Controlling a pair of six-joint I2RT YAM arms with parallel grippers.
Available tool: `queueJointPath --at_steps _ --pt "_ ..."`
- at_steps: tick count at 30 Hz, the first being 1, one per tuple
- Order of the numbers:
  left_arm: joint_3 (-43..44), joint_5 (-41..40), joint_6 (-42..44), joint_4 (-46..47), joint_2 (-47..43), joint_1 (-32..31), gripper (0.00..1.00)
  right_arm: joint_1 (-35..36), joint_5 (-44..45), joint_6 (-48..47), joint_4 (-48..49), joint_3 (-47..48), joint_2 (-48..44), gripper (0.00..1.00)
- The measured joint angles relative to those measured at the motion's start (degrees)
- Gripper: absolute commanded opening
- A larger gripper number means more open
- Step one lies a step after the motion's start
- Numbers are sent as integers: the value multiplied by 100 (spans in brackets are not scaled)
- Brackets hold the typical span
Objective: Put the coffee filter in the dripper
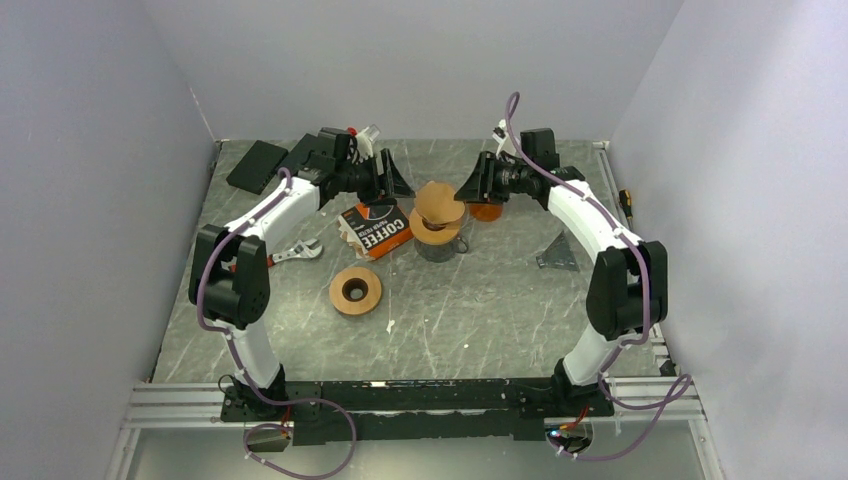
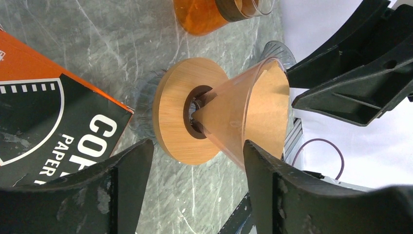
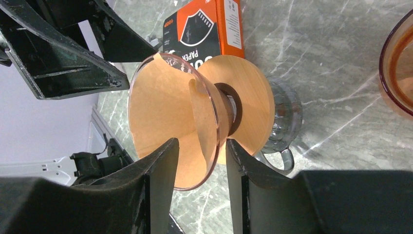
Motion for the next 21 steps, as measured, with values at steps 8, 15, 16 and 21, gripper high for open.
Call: queueJointPath --at_steps 8,15,16,21 --pt "0 -146 79 26 -173 -11 86 0 337 -37 -13 0 -461 58" --pt "-13 -632 372 42 -981 -11 94 -2 649 -94 -13 -11 -772 61" --pt "-33 -750 417 42 -1099 -11 96 0 728 -116 -13 -33 -793 61" --pt "-260 -1392 752 -66 -1617 -9 100 -17 1152 -197 -63 -267 -964 65"
